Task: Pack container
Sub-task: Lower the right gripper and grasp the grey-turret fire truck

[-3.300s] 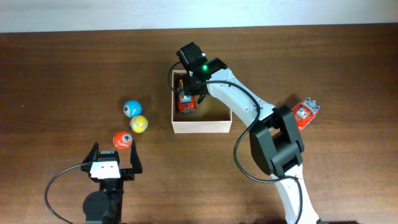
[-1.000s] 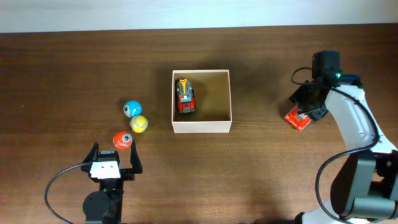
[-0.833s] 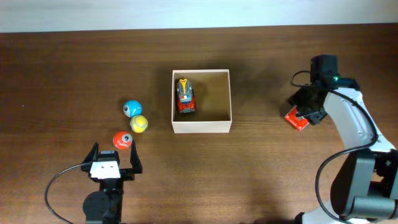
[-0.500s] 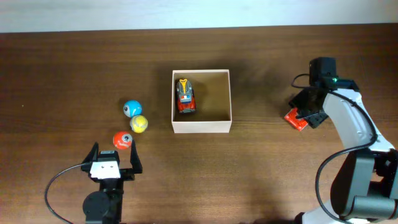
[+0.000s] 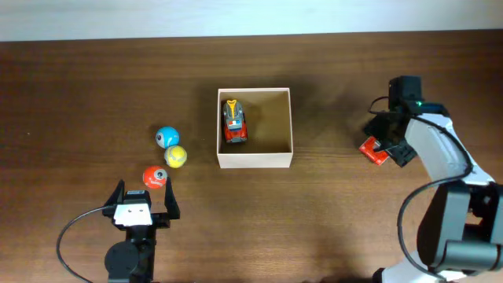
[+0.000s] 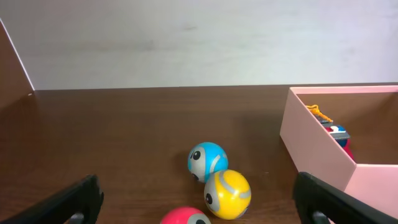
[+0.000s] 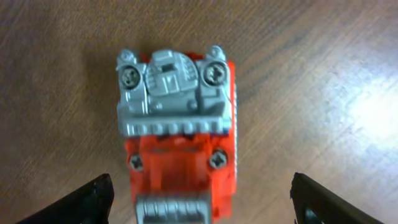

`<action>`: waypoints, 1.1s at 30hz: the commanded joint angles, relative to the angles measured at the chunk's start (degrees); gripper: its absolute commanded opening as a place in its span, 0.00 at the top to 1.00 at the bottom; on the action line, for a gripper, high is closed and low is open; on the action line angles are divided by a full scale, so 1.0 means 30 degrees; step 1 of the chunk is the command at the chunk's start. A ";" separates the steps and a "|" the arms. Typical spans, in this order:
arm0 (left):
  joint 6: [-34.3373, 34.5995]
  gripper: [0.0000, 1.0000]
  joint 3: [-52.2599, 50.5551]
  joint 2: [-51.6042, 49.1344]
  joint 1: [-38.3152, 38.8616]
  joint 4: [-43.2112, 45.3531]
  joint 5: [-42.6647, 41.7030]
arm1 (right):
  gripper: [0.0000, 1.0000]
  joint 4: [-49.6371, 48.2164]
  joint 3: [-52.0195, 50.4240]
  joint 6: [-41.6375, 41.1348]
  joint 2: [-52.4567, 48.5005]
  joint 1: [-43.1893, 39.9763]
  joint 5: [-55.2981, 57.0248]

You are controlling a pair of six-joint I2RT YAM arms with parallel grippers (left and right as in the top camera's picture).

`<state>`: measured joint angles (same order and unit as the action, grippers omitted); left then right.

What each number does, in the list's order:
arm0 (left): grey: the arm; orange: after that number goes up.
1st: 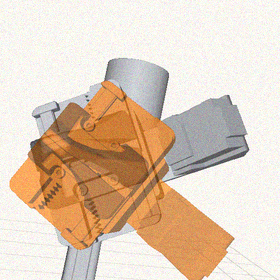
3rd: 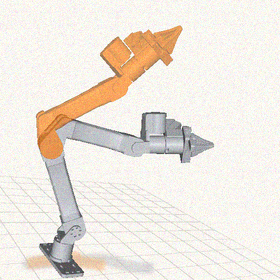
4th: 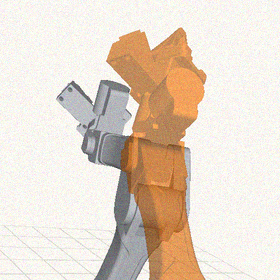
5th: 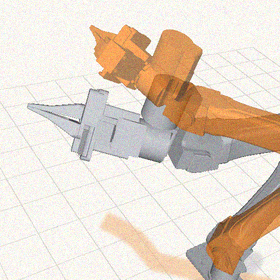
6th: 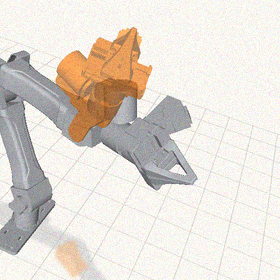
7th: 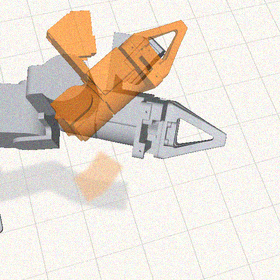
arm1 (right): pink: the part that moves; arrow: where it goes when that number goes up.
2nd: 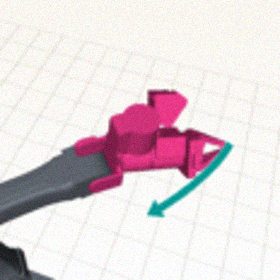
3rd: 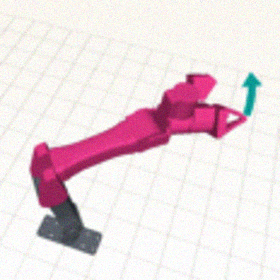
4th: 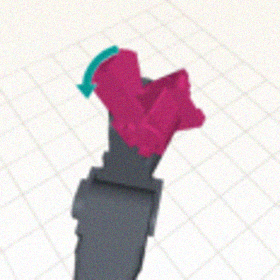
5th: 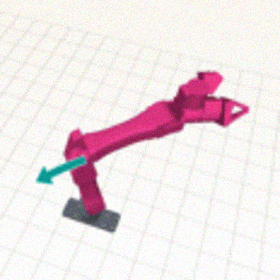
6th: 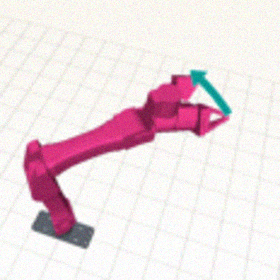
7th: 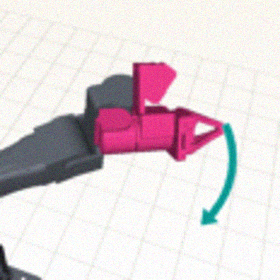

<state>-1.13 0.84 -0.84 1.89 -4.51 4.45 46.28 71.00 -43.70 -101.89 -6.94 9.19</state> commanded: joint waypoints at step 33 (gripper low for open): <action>-0.0299 0.01 -0.0102 0.0146 -0.0102 0.0036 -0.0204 | 0.46 -0.2186 -0.0240 0.1982 -0.2849 -0.0124 0.0663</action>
<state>-1.13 0.84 -0.84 1.89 -4.51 4.45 39.99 70.96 -39.66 -109.34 -6.94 10.28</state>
